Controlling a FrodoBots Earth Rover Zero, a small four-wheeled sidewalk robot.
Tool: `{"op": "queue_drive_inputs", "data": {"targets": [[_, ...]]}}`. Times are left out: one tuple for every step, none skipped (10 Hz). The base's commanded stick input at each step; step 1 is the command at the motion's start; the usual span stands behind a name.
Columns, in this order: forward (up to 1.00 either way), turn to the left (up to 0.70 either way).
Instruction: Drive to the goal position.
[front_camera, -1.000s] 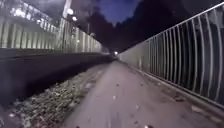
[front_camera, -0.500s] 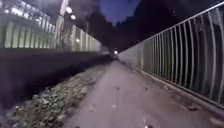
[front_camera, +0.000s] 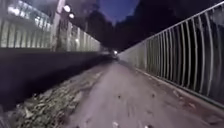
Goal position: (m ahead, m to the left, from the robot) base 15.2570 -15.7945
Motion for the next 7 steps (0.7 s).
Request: {"op": "queue_drive_inputs", "data": {"targets": [[0.7,0.0],[0.7,0.0],[0.7,0.0],[0.7,0.0],[0.7,0.0],[0.7,0.0],[0.7,0.0]]}}
